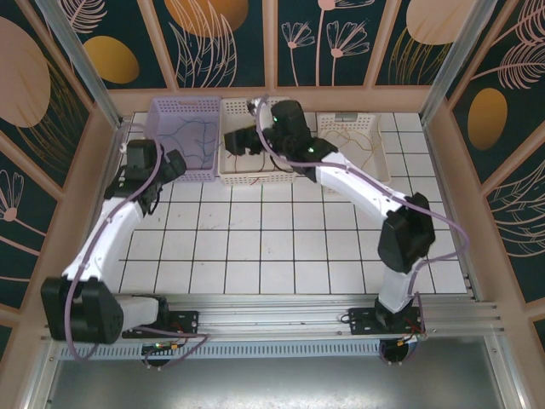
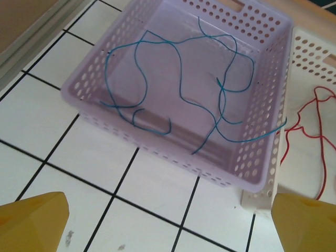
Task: Untangle the cables
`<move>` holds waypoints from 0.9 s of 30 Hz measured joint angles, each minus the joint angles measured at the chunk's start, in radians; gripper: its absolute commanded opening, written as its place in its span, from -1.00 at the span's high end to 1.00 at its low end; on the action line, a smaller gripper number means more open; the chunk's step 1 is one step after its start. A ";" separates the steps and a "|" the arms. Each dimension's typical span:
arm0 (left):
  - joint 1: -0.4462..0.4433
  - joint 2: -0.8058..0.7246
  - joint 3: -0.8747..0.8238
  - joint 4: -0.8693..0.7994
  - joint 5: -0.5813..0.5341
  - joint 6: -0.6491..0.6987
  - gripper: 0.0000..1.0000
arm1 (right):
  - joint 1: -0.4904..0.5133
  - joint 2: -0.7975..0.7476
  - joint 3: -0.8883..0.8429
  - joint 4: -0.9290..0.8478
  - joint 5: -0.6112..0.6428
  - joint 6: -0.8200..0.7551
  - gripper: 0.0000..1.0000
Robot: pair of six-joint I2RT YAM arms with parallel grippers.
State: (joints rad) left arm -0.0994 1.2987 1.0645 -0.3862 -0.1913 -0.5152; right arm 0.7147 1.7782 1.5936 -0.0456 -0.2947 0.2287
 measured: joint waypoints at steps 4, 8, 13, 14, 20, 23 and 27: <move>-0.077 0.176 0.179 -0.050 -0.059 0.043 -0.96 | -0.001 -0.167 -0.196 0.034 0.085 -0.022 -0.59; -0.157 0.341 0.355 -0.099 -0.124 0.089 -0.84 | -0.010 -0.330 -0.342 0.069 0.148 -0.033 -0.59; -0.204 0.544 0.527 -0.159 -0.169 0.147 -0.54 | -0.033 -0.483 -0.478 0.100 0.198 -0.038 -0.60; -0.206 0.573 0.541 -0.166 -0.171 0.151 -0.47 | -0.037 -0.507 -0.503 0.102 0.203 -0.038 -0.59; -0.206 0.733 0.595 -0.224 -0.191 0.183 -0.18 | -0.061 -0.620 -0.616 0.106 0.216 -0.038 -0.60; -0.206 0.768 0.620 -0.234 -0.206 0.188 -0.12 | -0.064 -0.645 -0.638 0.108 0.215 -0.040 -0.60; -0.206 0.786 0.671 -0.236 -0.211 0.190 0.04 | -0.064 -0.663 -0.663 0.109 0.214 -0.041 -0.60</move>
State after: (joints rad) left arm -0.3050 2.0846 1.7359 -0.6220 -0.4023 -0.3252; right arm 0.6502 1.1149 0.9310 0.0631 -0.0803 0.1879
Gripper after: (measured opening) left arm 0.512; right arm 0.797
